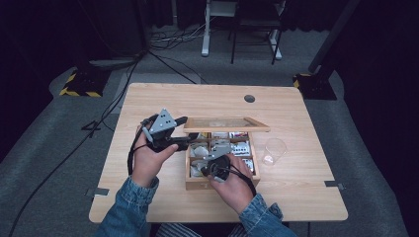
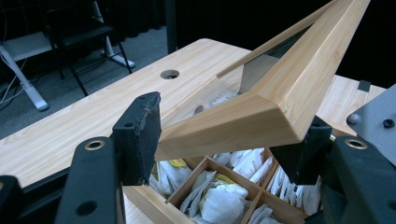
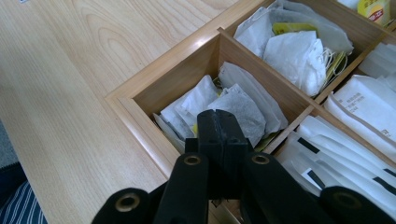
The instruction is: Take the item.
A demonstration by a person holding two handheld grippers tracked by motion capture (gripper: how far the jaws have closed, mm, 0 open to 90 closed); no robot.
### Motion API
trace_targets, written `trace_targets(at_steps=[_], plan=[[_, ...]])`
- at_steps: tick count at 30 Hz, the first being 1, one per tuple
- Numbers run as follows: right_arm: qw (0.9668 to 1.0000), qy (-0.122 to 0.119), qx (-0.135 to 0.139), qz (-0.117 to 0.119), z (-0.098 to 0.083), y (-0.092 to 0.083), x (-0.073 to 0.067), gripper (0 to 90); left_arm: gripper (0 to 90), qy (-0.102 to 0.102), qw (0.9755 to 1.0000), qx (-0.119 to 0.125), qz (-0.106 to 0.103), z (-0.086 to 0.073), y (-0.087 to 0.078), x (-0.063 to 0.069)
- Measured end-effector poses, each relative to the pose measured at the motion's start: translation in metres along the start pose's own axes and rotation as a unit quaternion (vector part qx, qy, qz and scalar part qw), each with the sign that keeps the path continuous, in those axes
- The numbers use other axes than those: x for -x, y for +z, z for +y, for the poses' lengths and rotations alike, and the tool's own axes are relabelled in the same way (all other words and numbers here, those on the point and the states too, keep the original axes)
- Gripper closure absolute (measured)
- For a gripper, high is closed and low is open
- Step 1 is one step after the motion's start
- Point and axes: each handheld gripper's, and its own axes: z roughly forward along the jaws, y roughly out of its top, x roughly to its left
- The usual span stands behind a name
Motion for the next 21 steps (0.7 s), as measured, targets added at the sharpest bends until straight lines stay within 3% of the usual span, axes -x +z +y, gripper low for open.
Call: trace_targets(at_steps=[10, 21], plan=[[0.9992, -0.001, 0.039, -0.009, 0.007, -0.017, 0.000, 90.0, 38.3, -0.001, 1.0000, 0.000, -0.002, 0.000, 0.000, 0.000], [0.9981, -0.002, 0.060, -0.016, 0.013, -0.038, 0.001, 90.0, 38.3, 0.000, 1.0000, 0.000, -0.001, 0.001, 0.000, -0.001]])
